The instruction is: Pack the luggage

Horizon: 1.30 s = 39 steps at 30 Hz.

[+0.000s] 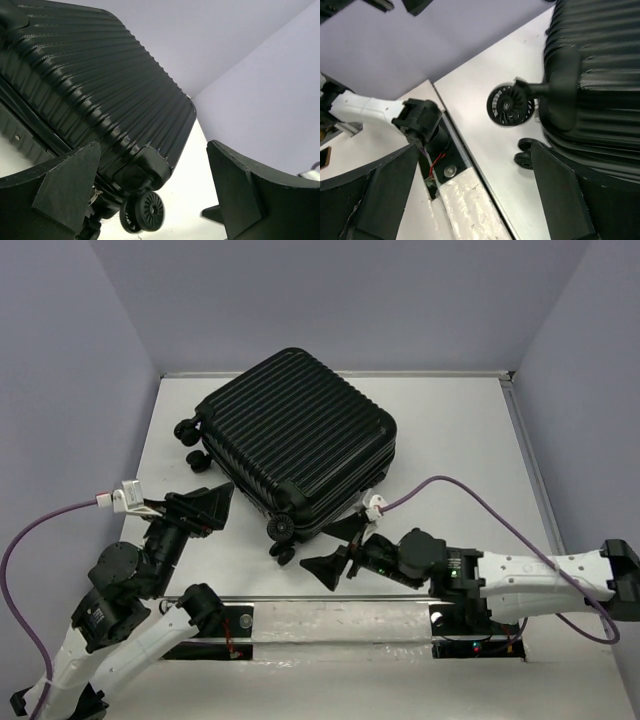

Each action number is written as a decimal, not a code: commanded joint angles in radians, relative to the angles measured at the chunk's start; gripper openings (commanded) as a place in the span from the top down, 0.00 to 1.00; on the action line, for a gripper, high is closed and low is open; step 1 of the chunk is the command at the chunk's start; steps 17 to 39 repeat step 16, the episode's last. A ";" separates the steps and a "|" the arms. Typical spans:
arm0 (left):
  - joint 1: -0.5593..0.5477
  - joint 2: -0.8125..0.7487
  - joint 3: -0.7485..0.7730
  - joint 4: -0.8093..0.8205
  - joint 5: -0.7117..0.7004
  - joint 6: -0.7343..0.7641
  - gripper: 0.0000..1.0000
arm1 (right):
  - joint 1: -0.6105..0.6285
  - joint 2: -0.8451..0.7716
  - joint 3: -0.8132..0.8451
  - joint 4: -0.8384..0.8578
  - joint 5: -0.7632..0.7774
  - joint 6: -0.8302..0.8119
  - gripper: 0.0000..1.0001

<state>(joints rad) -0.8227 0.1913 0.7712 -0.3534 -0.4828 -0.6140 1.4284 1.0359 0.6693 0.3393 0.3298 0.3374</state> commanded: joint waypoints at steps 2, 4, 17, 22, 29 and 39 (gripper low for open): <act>0.002 -0.024 0.091 0.034 0.009 0.057 0.01 | 0.007 -0.261 0.021 -0.201 0.161 -0.107 0.00; 0.002 -0.050 0.085 0.054 0.024 0.069 0.01 | 0.007 -0.376 -0.005 -0.212 0.275 -0.107 0.00; 0.002 -0.090 -0.007 0.129 0.088 0.128 0.01 | 0.007 -0.706 -0.159 -0.235 0.453 -0.050 0.00; 0.002 -0.090 -0.007 0.129 0.088 0.128 0.01 | 0.007 -0.706 -0.159 -0.235 0.453 -0.050 0.00; 0.002 -0.090 -0.007 0.129 0.088 0.128 0.01 | 0.007 -0.706 -0.159 -0.235 0.453 -0.050 0.00; 0.002 -0.090 -0.007 0.129 0.088 0.128 0.01 | 0.007 -0.706 -0.159 -0.235 0.453 -0.050 0.00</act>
